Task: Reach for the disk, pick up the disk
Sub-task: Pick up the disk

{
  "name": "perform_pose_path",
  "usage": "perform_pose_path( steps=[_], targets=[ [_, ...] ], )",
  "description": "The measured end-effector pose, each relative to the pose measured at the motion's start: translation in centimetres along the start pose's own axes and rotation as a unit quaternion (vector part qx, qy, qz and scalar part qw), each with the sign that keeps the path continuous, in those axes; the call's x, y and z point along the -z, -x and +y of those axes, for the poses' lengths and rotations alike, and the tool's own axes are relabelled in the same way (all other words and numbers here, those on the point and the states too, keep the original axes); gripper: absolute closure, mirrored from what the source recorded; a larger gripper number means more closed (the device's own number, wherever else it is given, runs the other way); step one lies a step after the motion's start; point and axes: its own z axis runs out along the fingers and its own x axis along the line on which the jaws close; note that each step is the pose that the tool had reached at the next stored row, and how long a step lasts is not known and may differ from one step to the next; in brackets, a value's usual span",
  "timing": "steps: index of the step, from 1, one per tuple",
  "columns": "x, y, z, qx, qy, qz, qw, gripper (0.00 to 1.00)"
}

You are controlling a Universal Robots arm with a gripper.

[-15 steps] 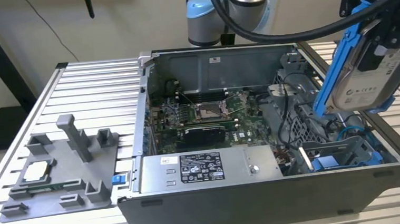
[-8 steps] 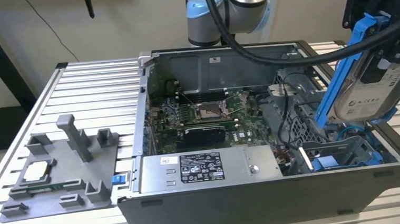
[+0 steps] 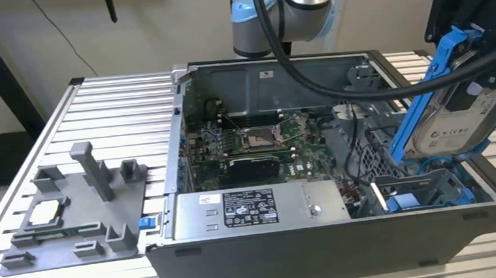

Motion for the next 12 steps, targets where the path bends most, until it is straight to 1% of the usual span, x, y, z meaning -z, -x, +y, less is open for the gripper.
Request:
perform_pose_path(
  steps=[2,6,12],
  targets=[
    [-0.30,-0.04,-0.11,0.000,0.0001,-0.0003,1.0000,1.00],
    [-0.88,-0.07,-0.31,0.000,0.0002,-0.0023,1.0000,1.00],
    [-1.98,-0.14,-0.47,0.000,0.0002,-0.0027,1.0000,1.00]
  ],
)
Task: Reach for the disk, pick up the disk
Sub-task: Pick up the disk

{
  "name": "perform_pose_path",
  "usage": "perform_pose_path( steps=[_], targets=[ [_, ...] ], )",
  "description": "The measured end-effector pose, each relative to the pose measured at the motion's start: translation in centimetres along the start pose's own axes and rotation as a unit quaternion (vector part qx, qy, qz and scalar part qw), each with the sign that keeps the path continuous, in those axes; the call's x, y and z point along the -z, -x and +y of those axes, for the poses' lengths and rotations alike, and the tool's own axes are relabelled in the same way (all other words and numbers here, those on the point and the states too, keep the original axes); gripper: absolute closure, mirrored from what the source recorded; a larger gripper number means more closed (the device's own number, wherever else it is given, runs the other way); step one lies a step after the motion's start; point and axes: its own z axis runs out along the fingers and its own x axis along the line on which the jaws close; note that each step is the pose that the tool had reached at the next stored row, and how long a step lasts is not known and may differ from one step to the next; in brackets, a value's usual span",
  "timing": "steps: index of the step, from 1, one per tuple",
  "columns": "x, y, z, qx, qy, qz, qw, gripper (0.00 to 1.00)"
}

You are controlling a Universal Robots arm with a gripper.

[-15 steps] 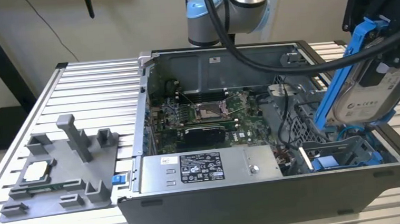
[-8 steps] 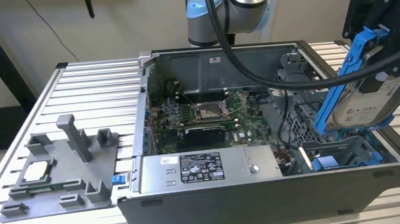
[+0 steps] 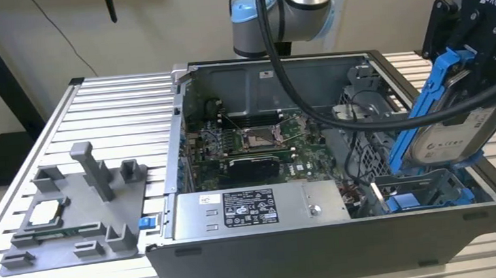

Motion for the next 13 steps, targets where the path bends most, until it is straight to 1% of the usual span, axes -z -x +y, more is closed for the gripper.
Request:
perform_pose_path(
  steps=[3,8,10,13],
  targets=[
    [-0.49,-0.06,-0.11,0.000,0.0000,-0.0001,1.0000,1.00],
    [-1.04,-0.30,-0.22,0.000,0.0001,0.0000,1.0000,1.00],
    [-1.20,-0.36,-0.24,0.000,0.0001,0.0000,1.0000,1.00],
    [-1.23,-0.39,-0.24,0.000,0.0001,0.0002,1.0000,1.00]
  ],
)
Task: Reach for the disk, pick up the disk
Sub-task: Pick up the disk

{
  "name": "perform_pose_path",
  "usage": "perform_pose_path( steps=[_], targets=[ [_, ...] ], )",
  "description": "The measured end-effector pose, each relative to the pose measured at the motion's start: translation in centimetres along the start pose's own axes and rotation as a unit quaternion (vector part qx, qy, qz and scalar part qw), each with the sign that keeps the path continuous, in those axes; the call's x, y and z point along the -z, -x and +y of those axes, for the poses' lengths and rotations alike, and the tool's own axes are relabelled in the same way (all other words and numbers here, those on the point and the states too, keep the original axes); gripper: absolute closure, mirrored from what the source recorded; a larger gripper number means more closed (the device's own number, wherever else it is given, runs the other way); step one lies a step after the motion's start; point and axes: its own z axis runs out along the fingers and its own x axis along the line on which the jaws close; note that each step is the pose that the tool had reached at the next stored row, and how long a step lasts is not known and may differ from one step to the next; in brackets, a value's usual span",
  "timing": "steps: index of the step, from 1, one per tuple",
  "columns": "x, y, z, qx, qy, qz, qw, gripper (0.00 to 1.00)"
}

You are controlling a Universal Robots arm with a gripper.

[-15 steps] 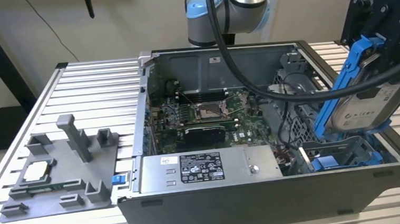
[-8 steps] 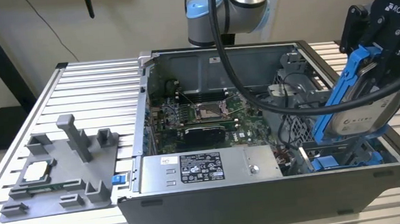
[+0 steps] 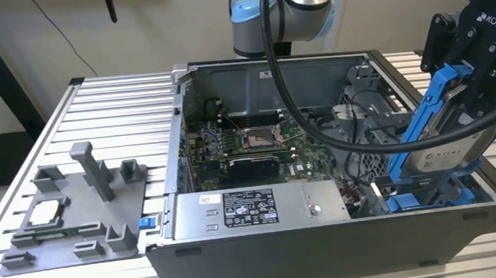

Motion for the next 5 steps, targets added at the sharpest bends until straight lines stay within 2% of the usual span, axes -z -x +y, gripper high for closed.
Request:
perform_pose_path(
  steps=[5],
  targets=[
    [-0.03,-0.01,0.00,0.000,0.0000,-0.0002,1.0000,1.00]
  ],
)
